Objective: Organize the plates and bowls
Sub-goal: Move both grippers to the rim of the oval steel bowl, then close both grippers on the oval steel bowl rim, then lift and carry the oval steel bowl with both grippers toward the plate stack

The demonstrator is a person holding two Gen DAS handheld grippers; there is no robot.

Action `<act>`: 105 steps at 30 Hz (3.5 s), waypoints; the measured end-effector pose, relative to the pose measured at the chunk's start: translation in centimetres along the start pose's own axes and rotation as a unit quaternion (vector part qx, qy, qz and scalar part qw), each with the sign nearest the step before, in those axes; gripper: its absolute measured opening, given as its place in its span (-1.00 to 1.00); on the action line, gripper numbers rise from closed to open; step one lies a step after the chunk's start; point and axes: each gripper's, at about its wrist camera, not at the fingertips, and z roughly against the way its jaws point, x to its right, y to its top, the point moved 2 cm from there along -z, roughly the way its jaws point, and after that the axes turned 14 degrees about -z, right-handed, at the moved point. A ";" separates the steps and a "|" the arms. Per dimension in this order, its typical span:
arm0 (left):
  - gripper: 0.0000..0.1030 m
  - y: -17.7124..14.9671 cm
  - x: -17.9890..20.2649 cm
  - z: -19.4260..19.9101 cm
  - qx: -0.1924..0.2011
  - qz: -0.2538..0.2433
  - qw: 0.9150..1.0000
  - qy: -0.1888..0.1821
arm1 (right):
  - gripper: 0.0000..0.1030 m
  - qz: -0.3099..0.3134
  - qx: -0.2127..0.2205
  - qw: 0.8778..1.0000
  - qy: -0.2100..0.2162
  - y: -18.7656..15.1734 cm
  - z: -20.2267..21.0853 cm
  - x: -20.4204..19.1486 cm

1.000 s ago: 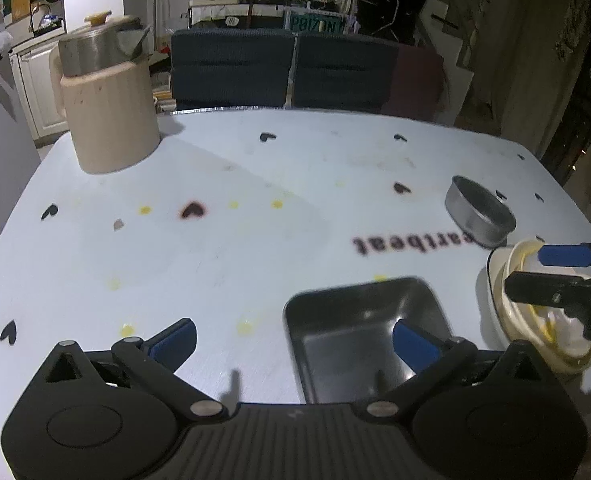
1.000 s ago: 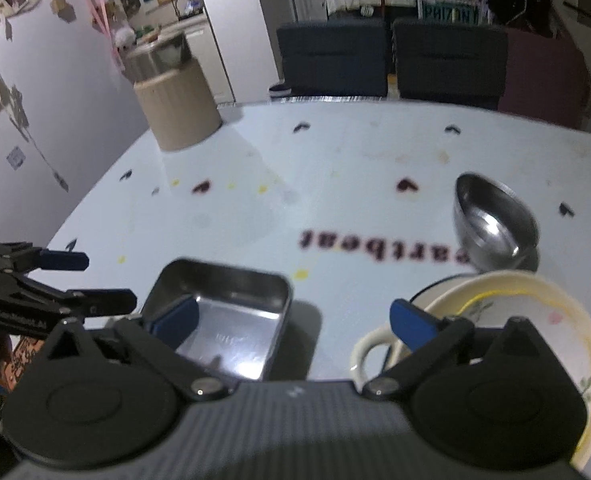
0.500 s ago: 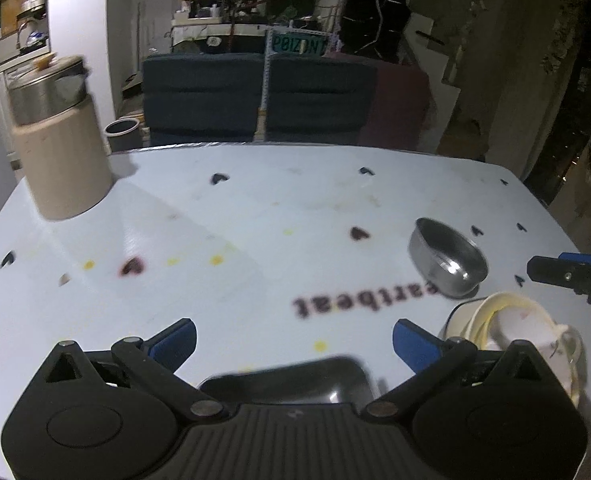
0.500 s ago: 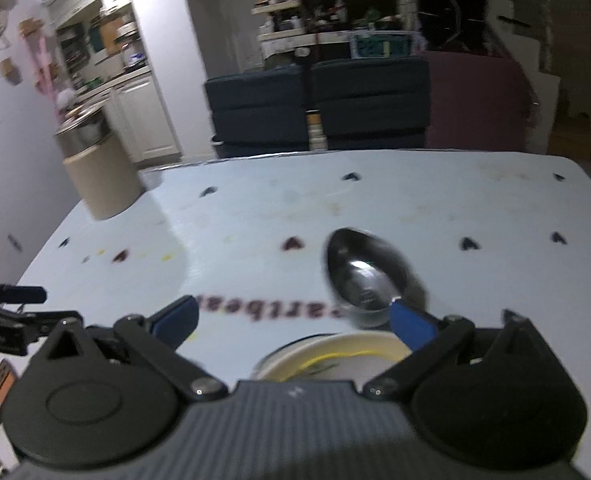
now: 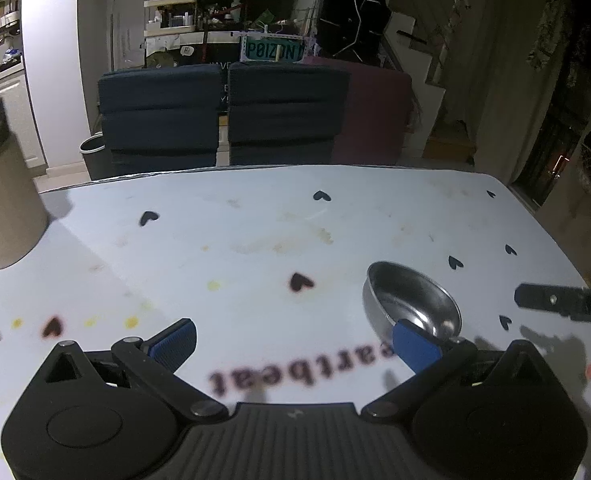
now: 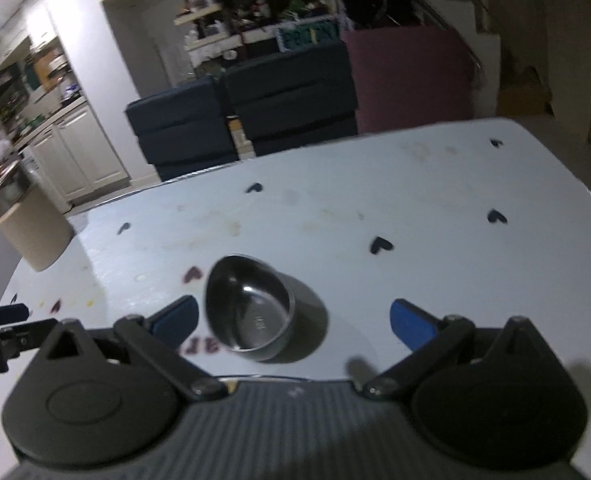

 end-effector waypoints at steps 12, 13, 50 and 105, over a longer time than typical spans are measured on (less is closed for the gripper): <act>1.00 3.1 1.9 -7.9 -0.022 -0.001 0.999 0.023 | 0.99 -0.055 -0.057 0.997 -0.015 1.3 -5.0 2.8; 1.00 3.3 2.1 -8.4 -0.022 -0.001 1.000 0.022 | 0.99 -0.058 -0.062 0.996 -0.014 1.3 -5.5 2.8; 1.00 2.1 1.6 -13.2 -0.081 -0.058 0.994 0.045 | 0.93 0.003 -0.051 0.984 -0.169 2.2 -11.6 4.8; -0.87 1.6 3.3 -8.7 -0.086 -0.025 0.992 -0.091 | -0.88 0.037 -0.111 0.993 -0.022 1.7 -13.0 -4.0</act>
